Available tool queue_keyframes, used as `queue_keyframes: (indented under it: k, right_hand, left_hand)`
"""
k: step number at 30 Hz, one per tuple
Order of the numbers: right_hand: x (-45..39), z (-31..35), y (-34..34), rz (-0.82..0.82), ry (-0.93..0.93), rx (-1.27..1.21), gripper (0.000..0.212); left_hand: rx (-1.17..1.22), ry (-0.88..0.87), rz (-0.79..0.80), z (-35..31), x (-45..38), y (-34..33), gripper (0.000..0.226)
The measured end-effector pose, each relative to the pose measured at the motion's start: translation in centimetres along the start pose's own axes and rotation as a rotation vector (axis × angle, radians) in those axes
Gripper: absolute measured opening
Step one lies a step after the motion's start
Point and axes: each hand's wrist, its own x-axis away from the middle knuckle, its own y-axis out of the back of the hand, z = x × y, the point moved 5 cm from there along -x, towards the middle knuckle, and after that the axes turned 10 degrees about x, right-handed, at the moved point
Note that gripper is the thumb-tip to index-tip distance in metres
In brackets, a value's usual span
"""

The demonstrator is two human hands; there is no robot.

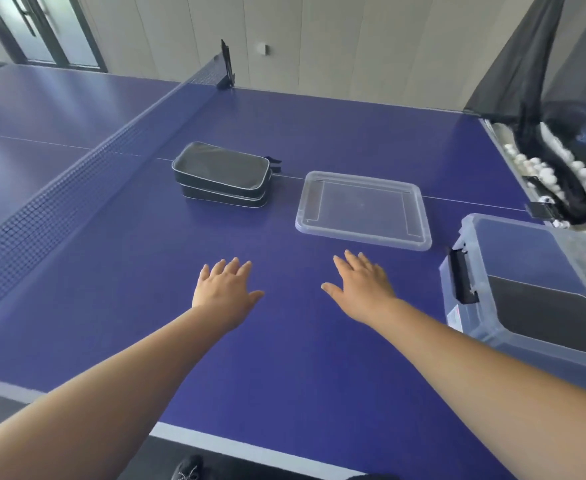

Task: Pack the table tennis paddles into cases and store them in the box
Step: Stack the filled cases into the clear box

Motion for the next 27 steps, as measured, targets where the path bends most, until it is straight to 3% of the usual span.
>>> queue_keyframes:
  k: [14,27]
  right_hand:
    - [-8.6,17.2,1.2,-0.044,-0.283,-0.178,0.07]
    - [-18.5,18.3,3.4,-0.199,-0.337,-0.354,0.069]
  left_hand:
    - [0.087,-0.066,-0.025,21.9,-8.0,6.1,0.073]
    - [0.22,-0.052,-0.098,25.8,-19.2,7.2,0.073]
